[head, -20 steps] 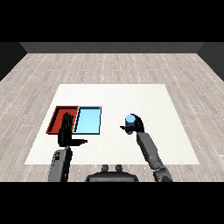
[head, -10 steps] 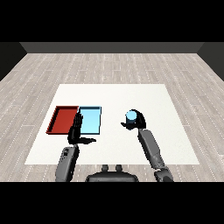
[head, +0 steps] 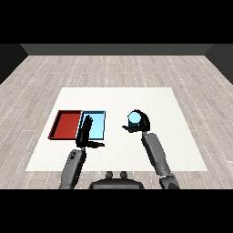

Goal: Pick the blue can and put it in the blue box

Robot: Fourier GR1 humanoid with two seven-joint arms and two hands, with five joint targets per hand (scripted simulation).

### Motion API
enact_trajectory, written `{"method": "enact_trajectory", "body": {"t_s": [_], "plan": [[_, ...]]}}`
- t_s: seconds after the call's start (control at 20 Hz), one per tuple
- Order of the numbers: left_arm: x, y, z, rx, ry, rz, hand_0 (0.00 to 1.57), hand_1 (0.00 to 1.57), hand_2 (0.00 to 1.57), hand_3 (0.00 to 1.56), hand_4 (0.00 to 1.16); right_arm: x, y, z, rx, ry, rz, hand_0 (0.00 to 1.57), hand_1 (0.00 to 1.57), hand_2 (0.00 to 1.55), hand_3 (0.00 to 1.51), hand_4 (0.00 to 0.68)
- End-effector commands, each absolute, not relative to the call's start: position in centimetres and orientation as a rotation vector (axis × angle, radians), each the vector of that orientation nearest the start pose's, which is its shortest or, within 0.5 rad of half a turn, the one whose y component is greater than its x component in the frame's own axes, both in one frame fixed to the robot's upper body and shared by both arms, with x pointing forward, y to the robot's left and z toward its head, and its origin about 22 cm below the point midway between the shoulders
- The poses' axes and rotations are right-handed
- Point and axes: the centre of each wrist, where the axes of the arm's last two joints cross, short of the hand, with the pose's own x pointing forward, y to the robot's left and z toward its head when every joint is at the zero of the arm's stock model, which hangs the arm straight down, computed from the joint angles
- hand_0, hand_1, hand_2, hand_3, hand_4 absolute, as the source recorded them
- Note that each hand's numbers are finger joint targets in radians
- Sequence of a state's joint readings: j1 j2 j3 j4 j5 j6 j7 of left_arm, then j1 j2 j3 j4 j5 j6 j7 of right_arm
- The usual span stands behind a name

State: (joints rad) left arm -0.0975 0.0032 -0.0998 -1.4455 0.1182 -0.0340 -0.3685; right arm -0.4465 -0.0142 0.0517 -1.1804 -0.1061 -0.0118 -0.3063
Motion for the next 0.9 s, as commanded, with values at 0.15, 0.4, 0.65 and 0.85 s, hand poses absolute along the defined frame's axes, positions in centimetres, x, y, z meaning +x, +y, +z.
{"method": "enact_trajectory", "body": {"t_s": [0.15,0.4,0.65,0.85], "plan": [[26.7,15.5,-0.8,-0.268,-1.844,-0.071,0.00,0.00,0.00,0.00,0.00,33.5,-12.9,2.0,0.222,-1.895,0.117,1.43,1.43,1.44,1.41,0.654],[28.9,13.4,0.2,-0.242,-1.849,-0.102,0.00,0.00,0.00,0.00,0.00,32.8,-11.2,3.6,0.260,-1.878,0.146,1.43,1.43,1.44,1.41,0.664],[29.9,13.5,-1.4,-0.246,-1.826,-0.095,0.00,0.00,0.00,0.00,0.00,34.9,-11.5,2.9,0.245,-1.902,0.121,1.42,1.42,1.45,1.41,0.661],[26.7,12.5,-3.0,-0.283,-1.782,-0.106,0.00,0.00,0.00,0.00,0.00,33.7,-9.9,3.5,0.276,-1.895,0.167,1.41,1.41,1.45,1.42,0.663]]}}
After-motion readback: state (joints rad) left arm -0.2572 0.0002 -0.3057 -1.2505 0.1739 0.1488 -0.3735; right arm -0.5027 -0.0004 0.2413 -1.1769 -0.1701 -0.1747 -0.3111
